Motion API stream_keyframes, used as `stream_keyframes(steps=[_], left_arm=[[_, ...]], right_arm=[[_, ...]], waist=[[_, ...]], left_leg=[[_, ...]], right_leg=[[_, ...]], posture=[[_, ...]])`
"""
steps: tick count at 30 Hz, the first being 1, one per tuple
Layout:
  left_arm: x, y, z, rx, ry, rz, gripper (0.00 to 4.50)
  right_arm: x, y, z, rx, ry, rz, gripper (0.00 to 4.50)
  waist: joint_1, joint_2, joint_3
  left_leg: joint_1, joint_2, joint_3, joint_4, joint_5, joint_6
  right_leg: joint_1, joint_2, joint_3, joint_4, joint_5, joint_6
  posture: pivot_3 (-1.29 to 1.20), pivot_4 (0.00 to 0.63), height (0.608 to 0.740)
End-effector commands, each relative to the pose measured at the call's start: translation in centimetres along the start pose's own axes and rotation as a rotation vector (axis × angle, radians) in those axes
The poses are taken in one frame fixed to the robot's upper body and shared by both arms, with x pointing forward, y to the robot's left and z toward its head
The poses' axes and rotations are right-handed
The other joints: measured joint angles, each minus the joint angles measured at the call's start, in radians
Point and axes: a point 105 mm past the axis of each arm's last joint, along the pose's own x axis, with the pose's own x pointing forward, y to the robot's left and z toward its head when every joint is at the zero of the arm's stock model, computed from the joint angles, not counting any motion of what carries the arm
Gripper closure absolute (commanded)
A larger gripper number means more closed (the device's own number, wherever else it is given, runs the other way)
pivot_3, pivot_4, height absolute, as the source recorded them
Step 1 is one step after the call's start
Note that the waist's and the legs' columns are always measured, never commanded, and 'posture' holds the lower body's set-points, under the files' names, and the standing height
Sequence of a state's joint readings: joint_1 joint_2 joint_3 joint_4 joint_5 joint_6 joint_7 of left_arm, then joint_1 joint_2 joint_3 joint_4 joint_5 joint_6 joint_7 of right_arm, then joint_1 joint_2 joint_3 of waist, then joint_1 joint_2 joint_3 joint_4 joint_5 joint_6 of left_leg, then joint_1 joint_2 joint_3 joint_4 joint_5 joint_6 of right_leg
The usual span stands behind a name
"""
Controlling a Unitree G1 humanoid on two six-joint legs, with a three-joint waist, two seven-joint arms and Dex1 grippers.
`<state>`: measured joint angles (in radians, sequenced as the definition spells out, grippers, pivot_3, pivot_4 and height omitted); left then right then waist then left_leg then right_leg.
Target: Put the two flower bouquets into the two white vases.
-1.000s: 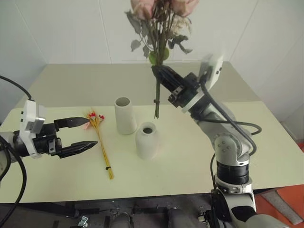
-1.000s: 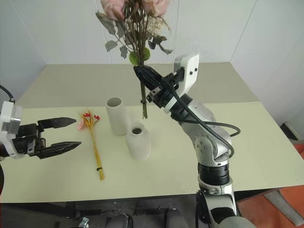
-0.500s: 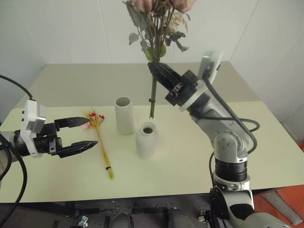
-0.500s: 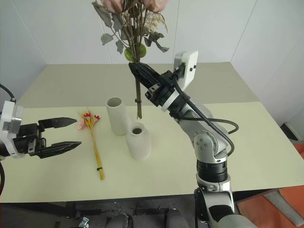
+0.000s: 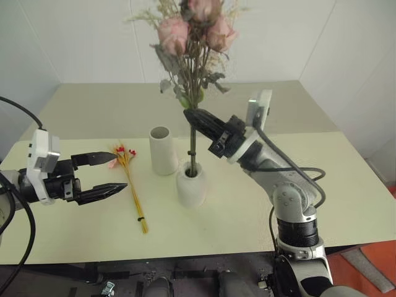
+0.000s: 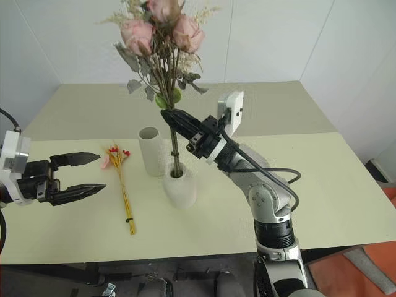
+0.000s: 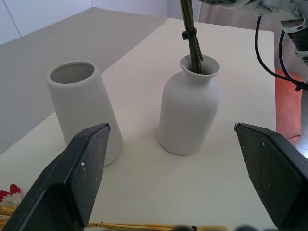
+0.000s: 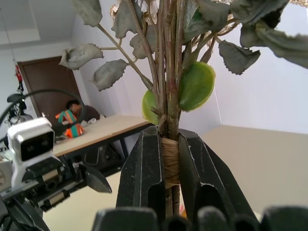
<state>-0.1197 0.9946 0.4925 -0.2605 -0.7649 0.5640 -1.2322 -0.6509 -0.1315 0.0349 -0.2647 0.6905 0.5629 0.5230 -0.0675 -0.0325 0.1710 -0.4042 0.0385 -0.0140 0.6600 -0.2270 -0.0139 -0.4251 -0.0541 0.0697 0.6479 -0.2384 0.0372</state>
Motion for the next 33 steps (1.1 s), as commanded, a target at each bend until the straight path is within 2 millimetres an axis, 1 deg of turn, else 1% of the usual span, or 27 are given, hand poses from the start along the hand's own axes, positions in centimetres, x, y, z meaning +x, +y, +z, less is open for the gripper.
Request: stream_keyframes(steps=[1,7,15,21,23,24,27,31,33], left_arm=[[-0.2,0.1,1.2,0.058,-0.014,0.006,0.00],[-0.2,0.3,1.8,0.054,-0.045,0.007,0.00],[-0.4,0.0,2.7,0.036,-0.084,-0.036,0.00],[-0.9,0.0,2.9,0.037,-0.074,-0.048,0.00],[-0.9,-0.1,2.9,0.038,-0.068,-0.049,0.00],[-1.0,-0.1,2.9,0.038,-0.066,-0.049,0.00],[-1.1,-0.1,2.8,0.038,-0.063,-0.047,0.00],[-1.3,-0.1,2.7,0.036,-0.056,-0.039,0.00],[-1.4,-0.1,2.6,0.033,-0.053,-0.032,0.00]], right_arm=[[0.3,0.4,0.6,-0.046,-0.047,0.021,4.27],[0.2,0.2,0.3,-0.060,-0.053,0.014,4.27],[-1.0,0.3,-1.8,-0.143,-0.008,0.013,4.27],[-1.5,-0.1,-2.2,-0.164,-0.001,0.004,4.27],[-1.7,-0.2,-2.3,-0.170,-0.002,0.006,3.54],[-1.8,-0.2,-2.3,-0.176,-0.003,0.007,3.34],[-2.4,-0.2,-2.1,-0.196,-0.004,0.004,2.41],[-3.2,-0.3,-1.5,-0.234,-0.003,-0.006,1.13],[-4.0,-0.4,-0.9,-0.269,0.000,-0.018,0.49]], waist=[[0.000,0.000,0.000],[0.001,0.000,0.000],[0.001,0.000,0.000],[-0.001,0.000,0.000],[0.001,0.000,0.000],[0.001,0.000,0.000],[0.001,0.000,0.000],[0.002,0.000,0.000],[0.003,0.000,0.000]], left_leg=[[0.000,0.000,0.000,0.000,0.000,0.000],[0.000,0.000,0.000,0.000,0.000,0.000],[0.000,0.000,0.000,0.000,0.000,0.000],[0.000,0.000,0.000,0.000,0.000,0.000],[0.000,0.000,0.000,0.000,0.000,0.000],[0.000,0.000,0.000,0.000,0.000,0.000],[0.000,0.000,0.000,0.000,0.000,0.000],[0.000,0.000,0.000,0.000,0.000,0.000],[0.000,0.000,0.000,0.000,0.000,0.000]], right_leg=[[0.000,0.000,0.000,0.000,0.000,0.000],[0.000,0.000,0.000,0.000,0.000,0.000],[0.000,0.000,0.000,0.000,0.000,0.000],[0.000,0.000,0.000,0.000,0.000,0.000],[0.000,0.000,0.000,0.000,0.000,0.000],[0.000,0.000,0.000,0.000,0.000,0.000],[0.000,0.000,0.000,0.000,0.000,0.000],[0.000,0.000,0.000,0.000,0.000,0.000],[0.000,0.000,0.000,0.000,0.000,0.000]], posture=[[0.00,0.150,0.740],[0.00,0.150,0.740],[0.00,0.150,0.740],[0.00,0.150,0.740],[0.00,0.150,0.740],[0.00,0.150,0.740],[0.00,0.150,0.740],[0.00,0.150,0.740],[0.00,0.150,0.740]])
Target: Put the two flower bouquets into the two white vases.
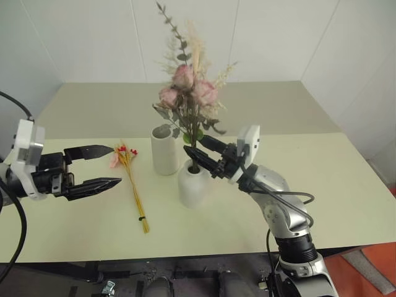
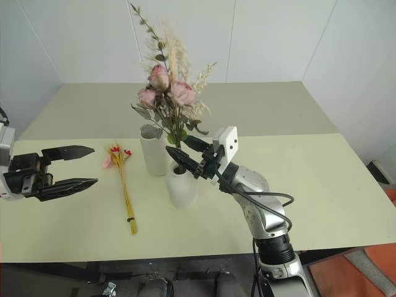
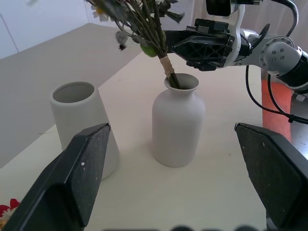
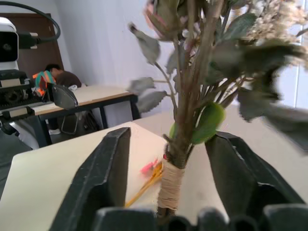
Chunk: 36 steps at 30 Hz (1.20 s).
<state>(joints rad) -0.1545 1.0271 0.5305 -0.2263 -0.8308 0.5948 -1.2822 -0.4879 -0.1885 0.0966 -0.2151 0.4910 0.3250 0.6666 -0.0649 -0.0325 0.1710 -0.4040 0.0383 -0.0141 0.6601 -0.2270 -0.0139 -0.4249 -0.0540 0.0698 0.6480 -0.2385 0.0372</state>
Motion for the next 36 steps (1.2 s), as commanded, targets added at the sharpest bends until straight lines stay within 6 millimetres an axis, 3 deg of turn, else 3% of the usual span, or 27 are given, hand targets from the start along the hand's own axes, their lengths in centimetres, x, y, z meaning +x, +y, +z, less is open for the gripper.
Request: stream_keyframes(steps=[1,8,14,21,26,36], left_arm=[[-0.6,-0.2,1.0,0.037,-0.001,0.008,0.00],[-0.7,0.0,0.2,0.031,0.026,0.045,0.00],[-0.9,1.7,-3.3,-0.018,0.226,0.258,0.00],[-1.2,3.3,-5.7,-0.076,0.403,0.447,0.00],[-0.1,3.5,-6.9,-0.143,0.460,0.503,0.00],[1.9,3.9,-8.3,-0.289,0.516,0.554,0.00]], right_arm=[[-1.3,0.1,3.0,-0.114,-0.075,-0.006,0.14],[-4.2,-0.4,3.8,-0.210,0.013,0.008,0.07],[-6.9,-3.2,3.7,-0.198,0.149,0.026,0.07],[-6.9,-6.6,4.1,-0.214,0.205,0.054,0.07],[-6.6,-8.8,4.5,-0.251,0.249,0.077,0.07],[-6.5,-9.7,5.2,-0.279,0.292,0.148,0.07]], waist=[[0.001,0.000,0.000],[0.009,0.000,0.000],[0.015,0.000,0.000],[0.017,0.000,0.000],[0.020,0.000,0.000],[0.022,0.000,0.000]], left_leg=[[0.000,0.000,0.000,0.000,0.000,0.000],[0.000,0.000,0.000,0.000,0.000,0.000],[0.001,0.000,0.001,0.000,0.000,0.000],[0.002,0.000,0.001,0.000,0.000,0.000],[0.001,-0.001,0.001,0.000,0.000,0.000],[0.000,-0.001,0.000,0.000,0.000,0.000]], right_leg=[[0.000,0.000,0.000,0.000,0.000,0.000],[0.001,0.000,0.000,0.000,0.000,0.000],[0.002,0.000,0.000,-0.001,0.000,0.000],[0.002,0.000,0.001,-0.001,0.000,0.000],[0.001,0.000,0.001,-0.001,0.000,0.000],[0.001,-0.001,0.000,0.000,0.000,0.000]], posture=[[0.00,0.150,0.740],[0.00,0.150,0.740],[0.00,0.150,0.740],[0.00,0.150,0.740],[0.00,0.150,0.740],[0.00,0.150,0.740]])
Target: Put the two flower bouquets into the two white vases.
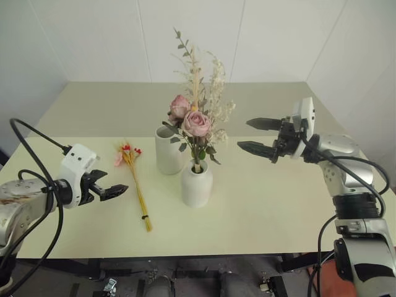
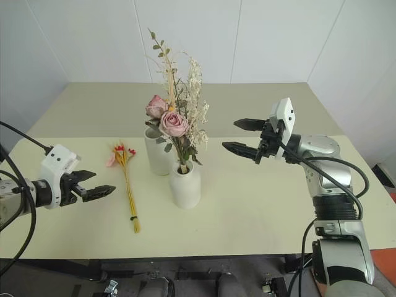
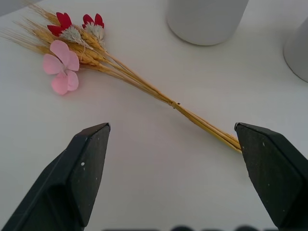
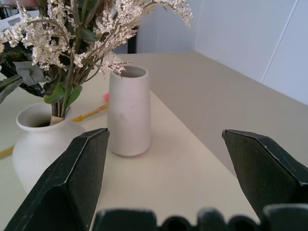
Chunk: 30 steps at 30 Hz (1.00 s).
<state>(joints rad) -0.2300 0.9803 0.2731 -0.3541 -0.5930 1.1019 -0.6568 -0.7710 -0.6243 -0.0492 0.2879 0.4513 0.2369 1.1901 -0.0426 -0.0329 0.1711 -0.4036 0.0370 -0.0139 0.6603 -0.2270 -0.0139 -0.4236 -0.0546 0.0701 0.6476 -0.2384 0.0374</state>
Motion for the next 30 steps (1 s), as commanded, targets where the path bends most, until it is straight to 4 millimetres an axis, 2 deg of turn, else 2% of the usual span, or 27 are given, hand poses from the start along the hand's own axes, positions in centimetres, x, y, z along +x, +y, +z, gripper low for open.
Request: stream_keyframes(steps=[1,7,13,20,23,27,30], left_arm=[[0.2,0.1,0.5,-0.041,0.031,0.012,0.00],[1.9,-0.2,0.5,-0.147,0.097,-0.004,0.00],[4.5,-0.6,0.2,-0.261,0.210,0.049,0.00],[6.8,-0.8,-0.4,-0.261,0.319,0.154,0.00],[7.4,-0.5,-0.4,-0.272,0.328,0.174,0.60],[7.4,-0.2,-0.8,-0.289,0.340,0.184,1.84],[6.7,0.6,-1.0,-0.300,0.339,0.213,2.73]], right_arm=[[-0.3,-0.4,1.7,-0.078,-0.019,0.013,0.07],[-0.2,-0.5,1.9,-0.088,-0.020,0.019,0.07],[-0.1,-0.6,2.0,-0.091,-0.029,0.016,0.07],[0.1,-0.2,1.8,-0.084,-0.044,0.011,0.07],[0.0,-0.1,1.8,-0.082,-0.048,0.007,0.00],[-0.1,0.2,1.8,-0.080,-0.052,0.005,0.00],[-0.1,0.2,1.8,-0.075,-0.054,-0.001,0.00]], waist=[[0.000,0.000,0.000],[-0.001,0.000,0.000],[0.000,0.000,0.000],[-0.001,0.000,0.000],[-0.001,0.000,0.000],[0.000,0.001,0.000],[0.000,0.001,0.000]], left_leg=[[0.000,0.000,0.000,0.000,0.000,0.000],[0.000,-0.001,0.000,0.000,0.000,0.000],[0.000,-0.001,-0.001,0.000,0.000,0.000],[-0.001,-0.003,-0.002,0.001,0.000,0.000],[0.001,-0.003,-0.002,0.001,0.000,0.000],[0.003,-0.003,-0.002,0.001,0.000,0.000],[0.003,-0.004,-0.002,0.001,0.000,0.000]], right_leg=[[0.000,0.000,0.000,0.000,0.000,0.000],[0.000,0.000,0.000,0.000,0.000,0.000],[0.000,-0.001,0.000,0.000,0.000,0.000],[0.001,-0.002,0.000,0.001,0.001,0.001],[0.002,-0.002,0.000,0.002,0.001,0.001],[0.004,-0.002,0.000,0.002,0.001,0.001],[0.004,-0.002,0.000,0.002,0.001,0.001]], posture=[[0.00,0.150,0.740],[0.00,0.150,0.740],[0.00,0.150,0.740],[0.00,0.150,0.740],[0.00,0.150,0.740],[0.00,0.150,0.740],[0.00,0.150,0.740]])
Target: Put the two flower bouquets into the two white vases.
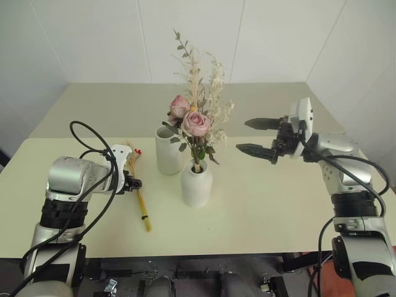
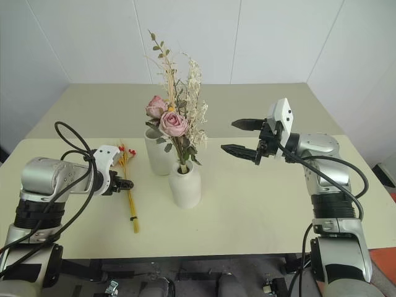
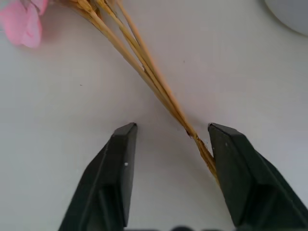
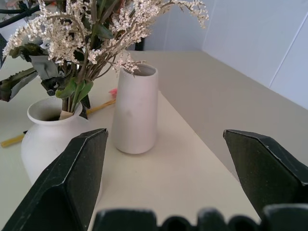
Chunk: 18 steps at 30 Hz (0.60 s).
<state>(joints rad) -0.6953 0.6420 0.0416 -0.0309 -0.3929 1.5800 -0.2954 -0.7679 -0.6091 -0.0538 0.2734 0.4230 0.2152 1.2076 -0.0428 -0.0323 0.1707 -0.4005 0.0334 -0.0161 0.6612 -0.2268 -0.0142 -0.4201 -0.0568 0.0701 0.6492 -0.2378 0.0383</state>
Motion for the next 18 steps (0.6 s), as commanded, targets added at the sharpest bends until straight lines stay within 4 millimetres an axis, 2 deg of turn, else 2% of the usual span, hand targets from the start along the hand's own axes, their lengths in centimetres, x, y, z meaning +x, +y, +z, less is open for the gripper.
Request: stream_keyframes(steps=[1,5,12,15,18], left_arm=[[-0.4,1.4,-0.7,-0.030,0.014,0.034,3.11],[-1.5,3.7,-0.8,-0.063,-0.011,0.110,4.43],[-4.1,7.3,0.2,-0.092,-0.124,0.253,4.48],[-5.3,8.1,2.5,-0.066,-0.305,0.284,4.48],[-6.7,7.0,6.2,0.004,-0.556,0.227,4.48]], right_arm=[[-0.4,-0.2,1.7,-0.041,-0.053,-0.023,0.00],[-0.4,0.0,1.5,-0.038,-0.051,-0.022,0.00],[-0.3,0.0,1.4,-0.029,-0.053,-0.029,0.00],[-0.3,-0.1,1.3,-0.026,-0.055,-0.040,0.00],[-0.2,-0.2,1.3,-0.027,-0.055,-0.047,0.00]], waist=[[0.000,0.000,0.000],[-0.004,0.000,0.000],[-0.001,0.000,0.000],[0.004,0.000,0.000],[0.008,0.000,0.000]], left_leg=[[0.000,0.000,0.000,0.000,0.000,0.000],[-0.001,0.000,0.000,0.000,0.000,0.000],[-0.002,0.000,0.000,0.000,0.000,0.000],[-0.003,0.000,0.000,0.000,0.000,0.000],[-0.004,0.000,0.000,0.000,0.001,-0.001]], right_leg=[[0.000,0.000,0.000,0.000,0.000,0.000],[-0.002,0.000,0.000,0.000,0.000,0.000],[-0.002,0.000,0.000,0.000,0.000,0.000],[-0.003,0.000,0.000,-0.001,0.000,0.000],[-0.003,-0.001,-0.001,-0.001,0.000,0.000]], posture=[[0.00,0.150,0.740],[0.00,0.150,0.740],[0.00,0.150,0.740],[0.00,0.150,0.740],[0.00,0.150,0.740]])
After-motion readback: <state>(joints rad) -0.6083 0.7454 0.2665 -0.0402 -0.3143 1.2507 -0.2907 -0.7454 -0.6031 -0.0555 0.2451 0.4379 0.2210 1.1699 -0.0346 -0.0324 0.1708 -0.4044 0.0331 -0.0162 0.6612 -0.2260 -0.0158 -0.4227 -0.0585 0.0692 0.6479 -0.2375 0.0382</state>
